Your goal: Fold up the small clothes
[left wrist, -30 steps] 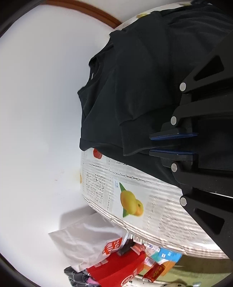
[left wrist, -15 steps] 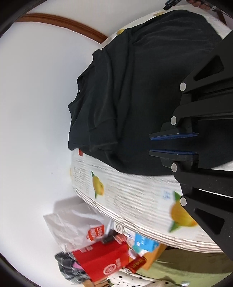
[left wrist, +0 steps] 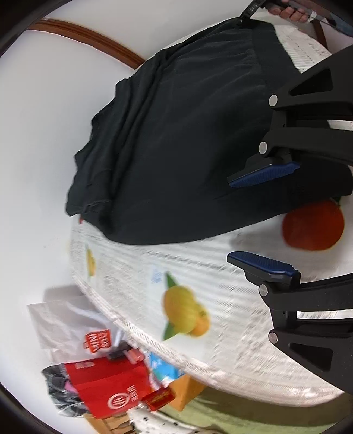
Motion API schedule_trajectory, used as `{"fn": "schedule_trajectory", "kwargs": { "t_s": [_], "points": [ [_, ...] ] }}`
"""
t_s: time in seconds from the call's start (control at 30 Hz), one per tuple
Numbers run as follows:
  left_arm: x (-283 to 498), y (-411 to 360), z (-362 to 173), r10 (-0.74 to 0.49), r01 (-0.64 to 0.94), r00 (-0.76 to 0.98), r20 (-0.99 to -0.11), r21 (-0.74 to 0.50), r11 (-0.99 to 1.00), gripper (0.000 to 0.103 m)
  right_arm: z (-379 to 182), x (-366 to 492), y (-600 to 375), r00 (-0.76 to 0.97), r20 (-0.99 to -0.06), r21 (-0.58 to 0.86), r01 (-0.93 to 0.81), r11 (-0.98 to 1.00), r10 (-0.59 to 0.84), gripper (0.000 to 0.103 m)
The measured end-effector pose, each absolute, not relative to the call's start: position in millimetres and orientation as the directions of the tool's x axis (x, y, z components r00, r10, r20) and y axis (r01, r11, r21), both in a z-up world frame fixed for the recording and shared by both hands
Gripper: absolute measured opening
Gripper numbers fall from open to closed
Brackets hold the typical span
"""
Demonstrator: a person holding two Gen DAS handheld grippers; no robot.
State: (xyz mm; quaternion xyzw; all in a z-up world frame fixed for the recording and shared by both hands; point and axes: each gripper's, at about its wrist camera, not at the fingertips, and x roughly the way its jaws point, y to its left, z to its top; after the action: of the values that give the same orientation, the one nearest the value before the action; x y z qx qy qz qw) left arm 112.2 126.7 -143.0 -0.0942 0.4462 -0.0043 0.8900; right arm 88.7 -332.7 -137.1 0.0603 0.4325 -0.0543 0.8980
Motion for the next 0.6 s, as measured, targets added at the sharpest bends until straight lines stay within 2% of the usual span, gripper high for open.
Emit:
{"fn": "schedule_trajectory", "kwargs": {
  "t_s": [0.27, 0.37, 0.43, 0.47, 0.5, 0.53, 0.57, 0.6],
  "points": [
    [110.2, 107.8, -150.9, -0.124, -0.024, 0.608, -0.784, -0.174, 0.984, 0.050, -150.2, 94.8, -321.5, 0.636, -0.767, 0.024, 0.167, 0.986, -0.089, 0.070],
    [110.1, 97.6, -152.8, -0.091, -0.031, 0.614, -0.784, -0.139, 0.990, 0.050, -150.9, 98.4, -318.9, 0.645, -0.759, 0.029, 0.168, 0.985, -0.088, 0.064],
    [107.9, 94.0, -153.7, -0.065, -0.045, 0.623, -0.780, -0.118, 0.992, 0.049, -149.0, 98.2, -315.8, 0.649, -0.758, 0.039, 0.149, 0.988, -0.068, 0.047],
    [107.7, 91.5, -154.2, -0.037, -0.057, 0.626, -0.779, -0.093, 0.994, 0.042, -148.7, 97.9, -312.9, 0.651, -0.756, 0.036, 0.136, 0.990, -0.062, 0.043],
    [108.3, 87.2, -154.3, -0.006, -0.066, 0.630, -0.776, -0.061, 0.996, 0.029, -148.4, 97.0, -309.5, 0.654, -0.753, 0.023, 0.127, 0.992, -0.066, 0.031],
    [108.2, 87.1, -153.2, -0.005, -0.066, 0.632, -0.775, -0.060, 0.996, 0.024, -147.4, 96.4, -306.3, 0.658, -0.748, 0.003, 0.123, 0.992, -0.079, 0.017],
    [109.3, 87.4, -152.7, -0.002, -0.073, 0.632, -0.775, -0.062, 0.995, 0.015, -146.9, 95.9, -304.2, 0.660, -0.745, -0.018, 0.122, 0.992, -0.094, 0.011],
    [110.3, 88.8, -151.9, -0.010, -0.075, 0.627, -0.779, -0.073, 0.994, 0.012, -146.3, 96.1, -302.4, 0.658, -0.746, -0.033, 0.117, 0.993, -0.103, 0.010]
  ]
}}
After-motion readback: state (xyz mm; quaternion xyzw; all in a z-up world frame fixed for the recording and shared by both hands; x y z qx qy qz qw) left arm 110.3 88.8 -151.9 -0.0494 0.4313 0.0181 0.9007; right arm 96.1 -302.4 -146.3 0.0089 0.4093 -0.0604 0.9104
